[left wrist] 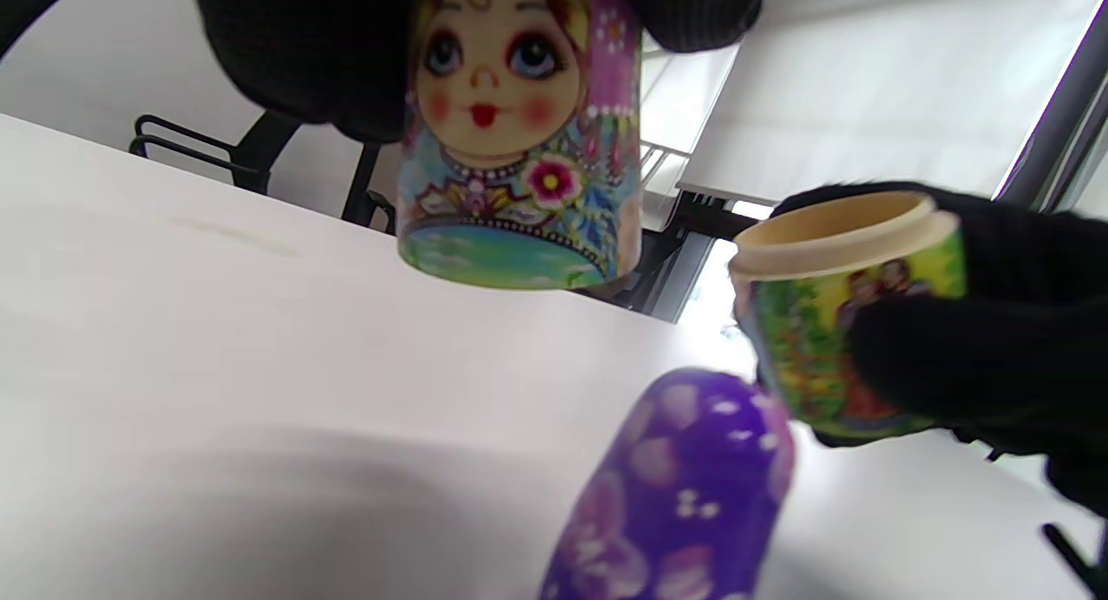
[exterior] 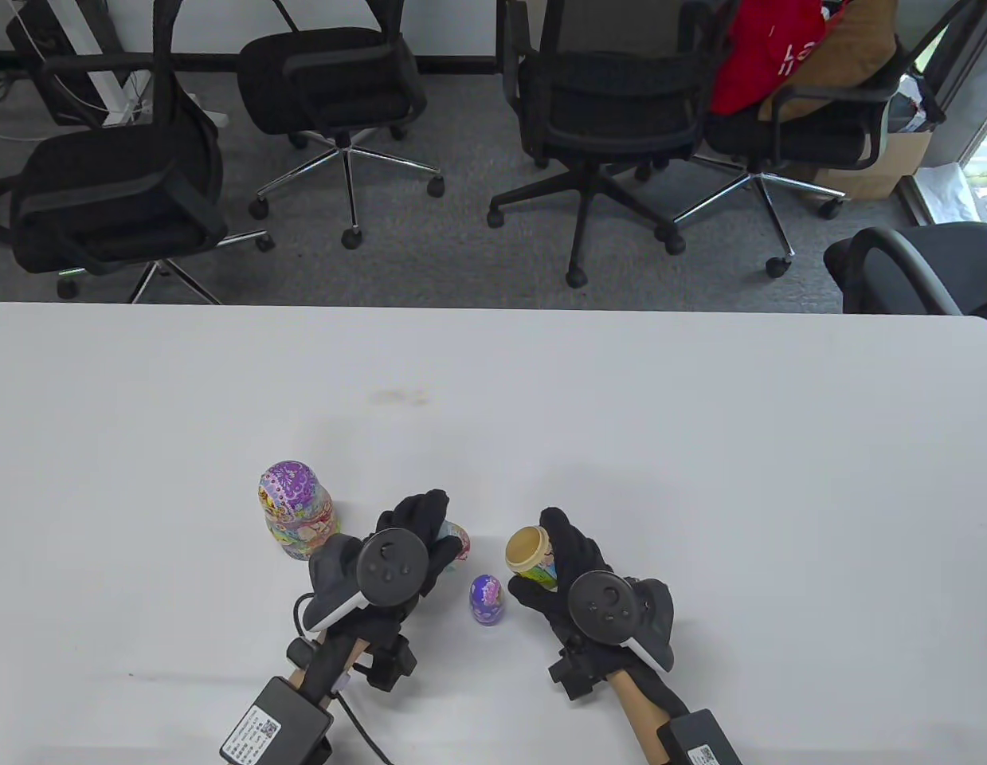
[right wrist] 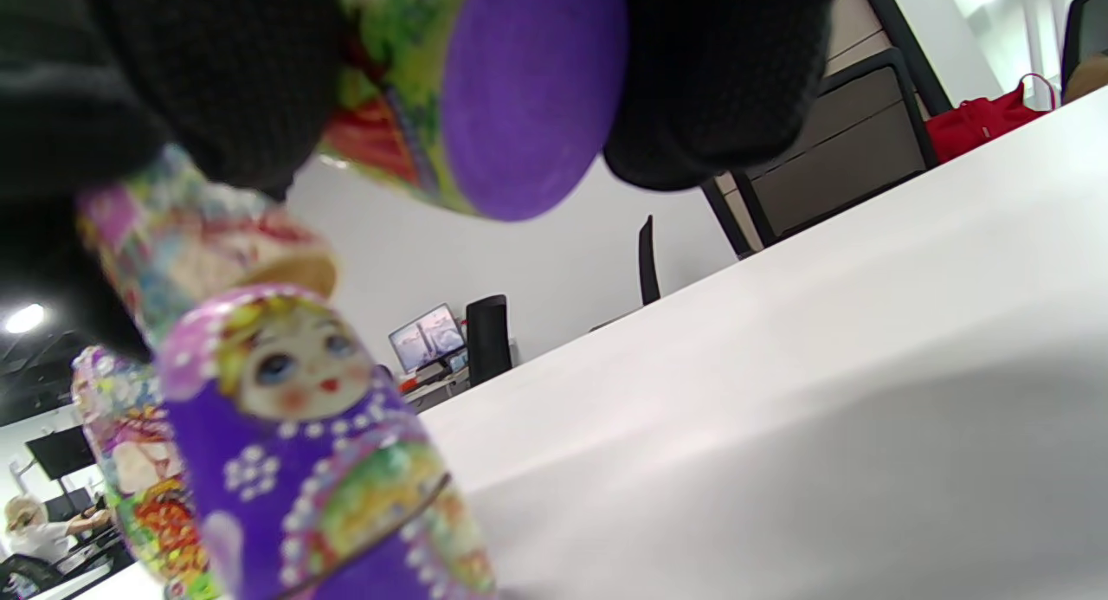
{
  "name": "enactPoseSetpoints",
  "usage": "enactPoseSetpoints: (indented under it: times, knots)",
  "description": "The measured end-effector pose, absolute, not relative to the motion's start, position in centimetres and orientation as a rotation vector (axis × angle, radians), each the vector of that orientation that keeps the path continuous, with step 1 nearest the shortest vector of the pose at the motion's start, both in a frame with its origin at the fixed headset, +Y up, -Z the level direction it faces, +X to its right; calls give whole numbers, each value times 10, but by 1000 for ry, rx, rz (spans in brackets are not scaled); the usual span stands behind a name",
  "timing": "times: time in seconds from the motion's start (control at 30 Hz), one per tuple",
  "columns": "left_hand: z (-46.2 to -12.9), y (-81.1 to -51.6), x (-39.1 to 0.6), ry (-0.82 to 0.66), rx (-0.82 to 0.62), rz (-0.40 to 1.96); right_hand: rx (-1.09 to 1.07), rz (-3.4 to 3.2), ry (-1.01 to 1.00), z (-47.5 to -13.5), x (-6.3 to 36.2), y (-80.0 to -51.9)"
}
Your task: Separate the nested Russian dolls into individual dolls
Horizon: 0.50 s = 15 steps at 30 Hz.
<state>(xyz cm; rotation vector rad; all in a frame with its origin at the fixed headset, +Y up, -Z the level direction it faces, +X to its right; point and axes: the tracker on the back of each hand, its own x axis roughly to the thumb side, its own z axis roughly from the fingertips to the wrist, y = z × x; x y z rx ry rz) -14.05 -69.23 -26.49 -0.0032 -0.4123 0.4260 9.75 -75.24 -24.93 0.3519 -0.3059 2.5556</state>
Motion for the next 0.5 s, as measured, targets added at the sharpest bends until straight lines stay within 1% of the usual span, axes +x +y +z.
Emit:
enactPoseSetpoints:
  times: [0.2, 0.37, 0.5]
  knots:
    - [-256, -681, -136, -484, 23, 567, 416, 2556, -308, -244, 87, -749]
    - [-252, -678, -133, -513, 28, 640, 458, 2554, -300, -241, 81, -749]
    - [-252, -680, -131, -527, 0, 696, 479, 2549, -296, -240, 79, -749]
